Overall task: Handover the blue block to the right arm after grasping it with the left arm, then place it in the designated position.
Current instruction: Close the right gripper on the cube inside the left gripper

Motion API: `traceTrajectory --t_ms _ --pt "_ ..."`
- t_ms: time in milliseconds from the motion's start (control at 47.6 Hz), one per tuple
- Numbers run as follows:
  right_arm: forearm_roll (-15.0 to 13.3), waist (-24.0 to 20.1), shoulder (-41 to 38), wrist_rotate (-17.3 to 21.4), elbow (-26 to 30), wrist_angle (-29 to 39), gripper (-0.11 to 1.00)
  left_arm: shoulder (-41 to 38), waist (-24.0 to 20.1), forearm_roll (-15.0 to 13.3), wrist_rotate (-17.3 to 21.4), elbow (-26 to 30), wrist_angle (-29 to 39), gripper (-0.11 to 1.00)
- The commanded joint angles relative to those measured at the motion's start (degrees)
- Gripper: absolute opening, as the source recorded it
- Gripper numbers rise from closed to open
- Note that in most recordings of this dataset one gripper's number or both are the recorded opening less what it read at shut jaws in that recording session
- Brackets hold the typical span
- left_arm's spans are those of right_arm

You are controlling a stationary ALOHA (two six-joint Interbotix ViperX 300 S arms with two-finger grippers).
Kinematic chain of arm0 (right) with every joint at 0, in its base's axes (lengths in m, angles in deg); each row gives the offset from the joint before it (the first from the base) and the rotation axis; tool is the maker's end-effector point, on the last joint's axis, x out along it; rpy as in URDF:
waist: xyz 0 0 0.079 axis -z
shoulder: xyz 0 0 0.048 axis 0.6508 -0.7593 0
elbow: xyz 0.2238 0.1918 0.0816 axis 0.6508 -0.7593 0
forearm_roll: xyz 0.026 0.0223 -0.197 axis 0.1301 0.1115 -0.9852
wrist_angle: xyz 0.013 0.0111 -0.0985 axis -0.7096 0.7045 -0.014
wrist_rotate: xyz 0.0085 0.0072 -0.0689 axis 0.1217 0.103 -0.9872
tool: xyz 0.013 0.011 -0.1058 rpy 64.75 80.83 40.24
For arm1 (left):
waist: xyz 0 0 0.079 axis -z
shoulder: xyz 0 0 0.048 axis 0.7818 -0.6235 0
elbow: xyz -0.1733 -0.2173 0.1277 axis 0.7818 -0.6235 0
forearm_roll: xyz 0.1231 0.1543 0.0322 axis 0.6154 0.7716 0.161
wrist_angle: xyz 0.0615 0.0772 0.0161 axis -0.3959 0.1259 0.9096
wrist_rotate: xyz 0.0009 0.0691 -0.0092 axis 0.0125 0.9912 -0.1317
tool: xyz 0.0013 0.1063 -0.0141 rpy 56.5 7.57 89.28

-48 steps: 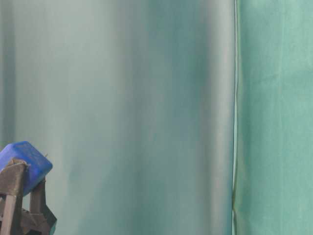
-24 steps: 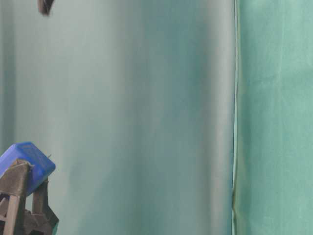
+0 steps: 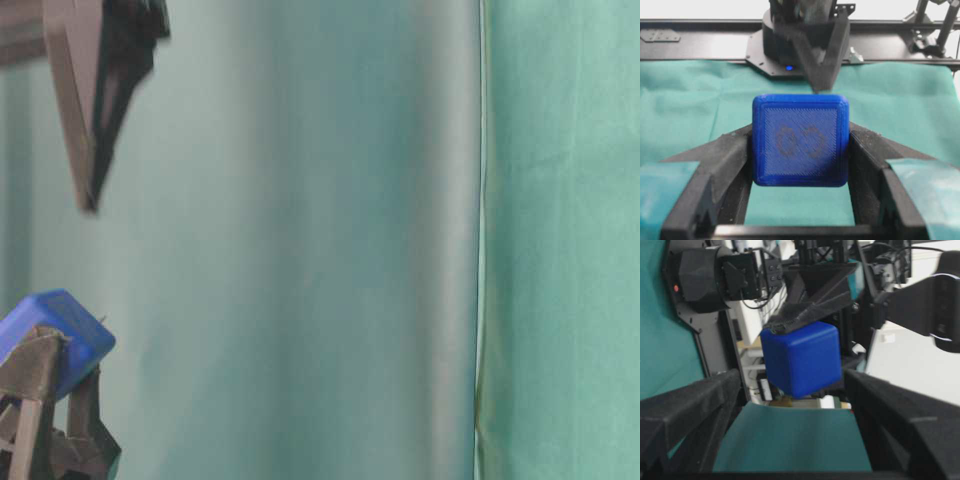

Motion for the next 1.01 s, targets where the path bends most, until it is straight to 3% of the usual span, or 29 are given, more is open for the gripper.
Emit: traceTrajectory --t_ms 0,147,441,860,902,986 --pt "-0.70 0.18 -2.20 0.09 3.96 -0.26 0.94 0.35 -0.09 0.00 0.00 0.97 -0.26 0.47" --pt "-2.64 0.26 -6.50 0.18 8.00 -0.09 0.94 0.09 0.00 0.00 0.00 1.23 -0.26 0.47" --pt "-3.60 0.26 -11.78 0.18 13.80 0.00 0.94 0.09 -0.09 0.00 0.00 1.32 -0.26 0.47" --pt "-3.60 0.00 -12.66 0.44 14.68 2.64 0.94 0.09 -0.09 -0.09 0.00 1.32 -0.09 0.47" --pt "-3.52 -0.26 -12.57 0.62 14.68 3.69 0.93 0.09 -0.09 0.00 0.00 1.32 0.00 0.47" --pt "-3.25 -0.70 -12.66 0.79 14.77 5.80 0.80 0.09 -0.09 0.00 0.00 1.32 0.00 0.47"
